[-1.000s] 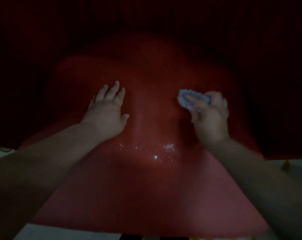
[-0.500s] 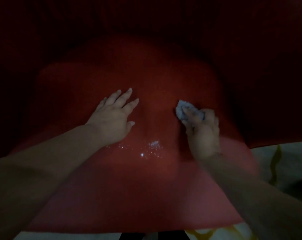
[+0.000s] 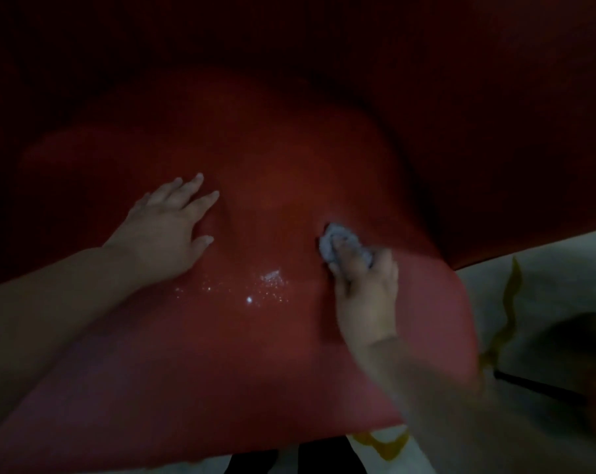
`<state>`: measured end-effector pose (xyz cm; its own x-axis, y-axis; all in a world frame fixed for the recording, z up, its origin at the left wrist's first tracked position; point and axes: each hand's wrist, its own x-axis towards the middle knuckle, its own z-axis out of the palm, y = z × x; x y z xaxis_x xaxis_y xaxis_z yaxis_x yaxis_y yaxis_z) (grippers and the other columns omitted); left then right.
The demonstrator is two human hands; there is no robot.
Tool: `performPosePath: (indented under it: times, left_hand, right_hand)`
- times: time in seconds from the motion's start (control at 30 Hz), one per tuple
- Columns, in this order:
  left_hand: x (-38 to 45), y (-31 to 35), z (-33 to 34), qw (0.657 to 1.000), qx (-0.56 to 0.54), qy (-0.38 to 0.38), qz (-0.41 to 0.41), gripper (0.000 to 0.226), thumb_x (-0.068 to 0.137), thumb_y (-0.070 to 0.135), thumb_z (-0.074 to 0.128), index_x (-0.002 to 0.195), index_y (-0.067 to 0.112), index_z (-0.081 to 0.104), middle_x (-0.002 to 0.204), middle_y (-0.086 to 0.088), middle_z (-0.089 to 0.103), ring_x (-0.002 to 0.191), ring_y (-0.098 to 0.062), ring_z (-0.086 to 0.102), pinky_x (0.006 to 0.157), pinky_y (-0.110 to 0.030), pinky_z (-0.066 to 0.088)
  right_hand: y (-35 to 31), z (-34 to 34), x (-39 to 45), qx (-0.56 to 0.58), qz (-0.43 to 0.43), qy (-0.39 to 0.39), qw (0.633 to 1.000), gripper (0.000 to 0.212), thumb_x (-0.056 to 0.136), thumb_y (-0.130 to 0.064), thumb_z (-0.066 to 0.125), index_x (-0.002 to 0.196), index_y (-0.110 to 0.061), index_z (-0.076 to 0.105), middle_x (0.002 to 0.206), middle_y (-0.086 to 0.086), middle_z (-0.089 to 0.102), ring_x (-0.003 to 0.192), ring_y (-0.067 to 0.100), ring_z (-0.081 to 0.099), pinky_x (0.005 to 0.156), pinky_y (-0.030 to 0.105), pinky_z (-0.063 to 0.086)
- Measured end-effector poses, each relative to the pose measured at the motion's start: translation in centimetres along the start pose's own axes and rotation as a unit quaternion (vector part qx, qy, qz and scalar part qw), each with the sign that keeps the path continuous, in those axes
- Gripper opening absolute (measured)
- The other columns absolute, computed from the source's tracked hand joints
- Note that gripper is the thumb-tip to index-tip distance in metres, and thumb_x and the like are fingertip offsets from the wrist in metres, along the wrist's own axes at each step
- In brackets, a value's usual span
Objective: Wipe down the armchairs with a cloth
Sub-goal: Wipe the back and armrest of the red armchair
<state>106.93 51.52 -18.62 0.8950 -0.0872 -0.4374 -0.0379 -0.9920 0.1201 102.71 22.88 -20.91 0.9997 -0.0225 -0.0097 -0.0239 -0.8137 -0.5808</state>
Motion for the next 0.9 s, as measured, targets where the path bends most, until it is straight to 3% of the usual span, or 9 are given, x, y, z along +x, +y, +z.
performPosePath:
  times: [0.13, 0.3, 0.43, 0.53, 0.63, 0.73, 0.8, 0.9]
  left_hand:
    - [-0.4, -0.9, 0.3, 1.0, 0.004, 0.003, 0.001, 0.072, 0.091, 0.048, 0.05, 0.152, 0.035, 0.014, 0.161, 0.007, -0.002, 0.148, -0.02, 0.003, 0.118, -0.048, 0.015]
    - [-1.7, -3.2, 0.9, 1.0, -0.001, 0.012, -0.025, 0.072, 0.091, 0.047, 0.05, 0.152, 0.035, 0.014, 0.162, 0.007, 0.0, 0.148, -0.023, 0.004, 0.117, -0.049, 0.016]
    - [-3.1, -3.8, 1.3, 0.999, -0.025, 0.007, -0.034, 0.073, 0.091, 0.046, 0.05, 0.152, 0.037, 0.011, 0.161, 0.009, -0.003, 0.148, -0.021, 0.002, 0.118, -0.048, 0.015]
    - [-4.5, -4.1, 1.5, 0.998, -0.047, 0.008, -0.045, 0.072, 0.091, 0.047, 0.049, 0.152, 0.038, 0.011, 0.161, 0.011, -0.005, 0.148, -0.019, -0.001, 0.118, -0.047, 0.013]
    - [-5.4, -5.1, 1.3, 0.996, -0.058, 0.019, -0.059, 0.07, 0.092, 0.046, 0.05, 0.151, 0.039, 0.014, 0.161, 0.013, -0.005, 0.147, -0.017, 0.0, 0.117, -0.047, 0.014]
    - [-6.5, -6.5, 1.3, 0.995, -0.062, 0.026, -0.078, 0.069, 0.092, 0.044, 0.052, 0.151, 0.039, 0.015, 0.161, 0.013, -0.004, 0.147, -0.017, 0.0, 0.116, -0.047, 0.014]
    - [-7.2, -7.5, 1.4, 0.993, -0.067, 0.022, -0.093, 0.069, 0.092, 0.044, 0.051, 0.151, 0.039, 0.015, 0.161, 0.013, -0.005, 0.147, -0.017, 0.0, 0.116, -0.047, 0.013]
    - [-8.5, -8.6, 1.6, 0.991, -0.077, 0.018, -0.109, 0.07, 0.092, 0.043, 0.052, 0.151, 0.038, 0.015, 0.161, 0.012, -0.005, 0.147, -0.018, -0.001, 0.117, -0.046, 0.013]
  right_hand:
    - [-1.1, 0.3, -1.0, 0.058, -0.022, -0.052, 0.997, 0.037, 0.089, -0.02, 0.062, 0.125, -0.03, 0.061, 0.105, 0.007, 0.045, 0.093, 0.028, 0.049, 0.078, 0.05, 0.05]
    - [-1.8, 1.5, 3.4, 0.004, 0.028, -0.006, 1.0, 0.043, 0.091, -0.02, 0.056, 0.132, -0.032, 0.053, 0.119, 0.011, 0.045, 0.107, 0.028, 0.042, 0.094, 0.043, 0.041]
    - [-5.7, 3.9, -1.6, -0.028, -0.046, -0.049, 0.997, 0.051, 0.087, -0.019, 0.063, 0.135, -0.027, 0.051, 0.108, 0.015, 0.051, 0.092, 0.035, 0.047, 0.078, 0.043, 0.042]
    - [-8.1, 5.2, -5.7, -0.03, -0.114, -0.107, 0.987, 0.047, 0.084, -0.019, 0.066, 0.13, -0.023, 0.056, 0.105, 0.011, 0.054, 0.086, 0.028, 0.05, 0.072, 0.039, 0.046]
    - [-7.4, 5.2, -4.0, -0.003, -0.037, -0.081, 0.996, 0.032, 0.09, -0.036, 0.052, 0.12, -0.024, 0.057, 0.11, 0.007, 0.051, 0.097, 0.025, 0.049, 0.086, 0.041, 0.047]
    - [-7.3, 5.1, -2.5, 0.005, 0.028, -0.03, 0.999, 0.039, 0.092, -0.025, 0.05, 0.13, -0.028, 0.053, 0.117, 0.012, 0.047, 0.104, 0.03, 0.044, 0.089, 0.043, 0.042]
    - [-9.4, 6.0, -3.7, 0.016, 0.016, -0.021, 1.0, 0.04, 0.093, -0.021, 0.055, 0.131, -0.03, 0.051, 0.111, 0.017, 0.051, 0.098, 0.034, 0.047, 0.083, 0.046, 0.044]
    - [-12.7, 9.2, -7.5, 0.028, -0.038, -0.076, 0.996, 0.041, 0.093, -0.025, 0.054, 0.134, -0.028, 0.048, 0.112, 0.014, 0.05, 0.097, 0.03, 0.05, 0.082, 0.046, 0.049]
